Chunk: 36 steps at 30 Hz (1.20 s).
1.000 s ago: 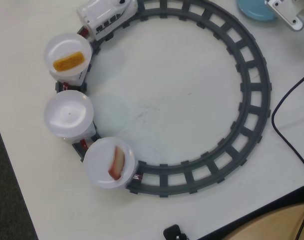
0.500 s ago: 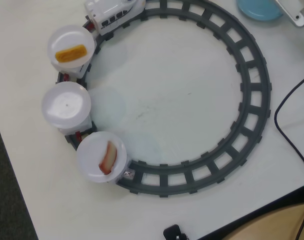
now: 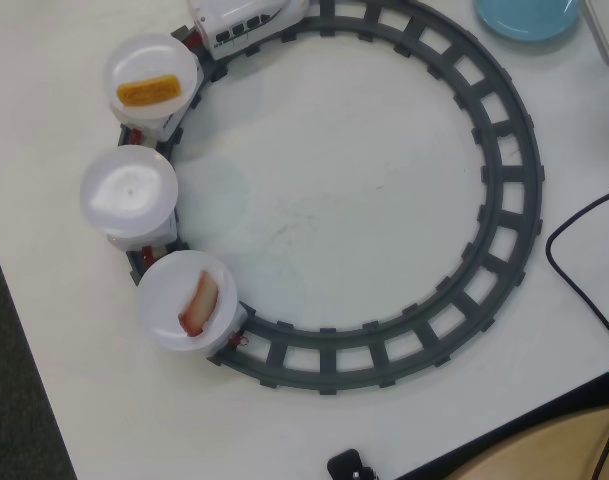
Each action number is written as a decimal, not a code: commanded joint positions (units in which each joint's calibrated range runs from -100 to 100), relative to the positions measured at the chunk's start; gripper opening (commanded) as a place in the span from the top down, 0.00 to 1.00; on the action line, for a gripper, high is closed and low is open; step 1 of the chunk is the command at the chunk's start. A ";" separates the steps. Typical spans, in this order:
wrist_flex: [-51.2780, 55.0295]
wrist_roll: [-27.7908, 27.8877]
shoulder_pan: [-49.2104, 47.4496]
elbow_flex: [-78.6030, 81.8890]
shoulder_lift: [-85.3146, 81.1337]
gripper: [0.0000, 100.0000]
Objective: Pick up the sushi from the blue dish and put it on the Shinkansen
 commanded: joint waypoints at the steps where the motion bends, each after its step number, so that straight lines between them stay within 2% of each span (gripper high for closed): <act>1: -2.27 -0.27 -4.58 5.43 -10.60 0.98; 10: -9.20 -0.01 -18.92 15.31 -23.37 0.98; 15: -9.88 -0.17 -19.10 18.63 -23.04 0.98; 23: -19.90 0.04 -18.66 27.87 -23.37 0.98; 36: -19.98 0.20 -19.19 29.85 -23.37 0.98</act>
